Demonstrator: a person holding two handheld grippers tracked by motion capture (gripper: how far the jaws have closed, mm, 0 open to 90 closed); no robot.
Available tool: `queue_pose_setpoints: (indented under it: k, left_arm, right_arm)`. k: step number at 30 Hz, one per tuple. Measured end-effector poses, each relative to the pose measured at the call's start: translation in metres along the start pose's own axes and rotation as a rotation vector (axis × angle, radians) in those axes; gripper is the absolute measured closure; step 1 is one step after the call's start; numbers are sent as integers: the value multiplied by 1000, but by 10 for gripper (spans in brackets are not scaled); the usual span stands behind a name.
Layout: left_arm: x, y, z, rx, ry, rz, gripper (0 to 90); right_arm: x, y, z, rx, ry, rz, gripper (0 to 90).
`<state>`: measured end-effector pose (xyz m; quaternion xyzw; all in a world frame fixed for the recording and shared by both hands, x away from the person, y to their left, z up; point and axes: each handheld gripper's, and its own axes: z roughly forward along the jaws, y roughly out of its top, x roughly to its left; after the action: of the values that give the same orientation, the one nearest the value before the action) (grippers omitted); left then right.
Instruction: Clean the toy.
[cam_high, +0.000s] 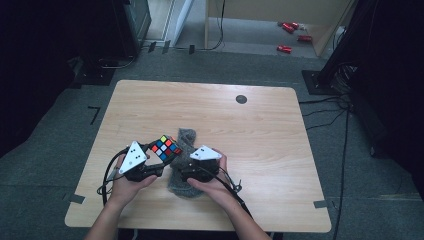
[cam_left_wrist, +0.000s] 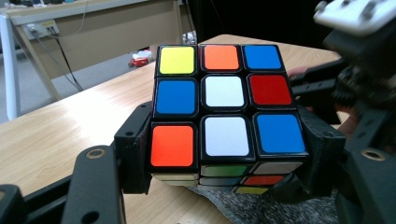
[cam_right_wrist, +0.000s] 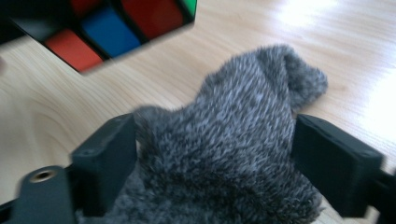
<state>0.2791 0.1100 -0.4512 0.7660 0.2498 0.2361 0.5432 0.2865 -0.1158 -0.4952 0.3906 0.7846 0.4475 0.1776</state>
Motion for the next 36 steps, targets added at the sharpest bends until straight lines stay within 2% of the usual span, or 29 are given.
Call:
queue_pose_setpoints:
  k: [3,7,10,13,20,23,26,29,31,32,34,36]
  left_arm:
    - [0,0,0,-3,-4,-6,353]
    - [-1,-1,1,-1,-8,-9,352]
    - [-1,-1,2,2,-10,-9,352]
    - [-2,-1,3,5,-13,-7,352]
    - [-7,-2,7,15,-27,0,353]
    - [-10,-3,10,19,-35,3,352]
    - [-12,-3,11,25,-43,9,352]
    - [-13,-3,12,25,-48,12,353]
    - [-12,-3,11,23,-47,15,352]
    - [-12,-4,11,21,-45,14,352]
    - [-9,-4,10,19,-40,5,352]
    - [-8,-4,9,17,-35,-1,352]
  right_arm:
    - [0,-6,7,65,-31,0,381]
    - [-8,-12,3,82,-29,19,581]
    - [-19,-16,-8,77,-37,53,668]
    - [-30,-17,-27,45,-50,63,698]
    - [-47,-23,-75,-10,-136,42,707]
    - [-49,-31,-84,2,-146,52,706]
    - [-47,-37,-84,25,-136,68,690]
    - [-43,-39,-79,48,-85,68,592]
    - [-41,-37,-78,54,-35,43,525]
    - [-38,-36,-78,53,1,15,481]
    - [-36,-31,-80,28,32,-30,414]
    - [-38,-26,-83,-3,59,-51,354]
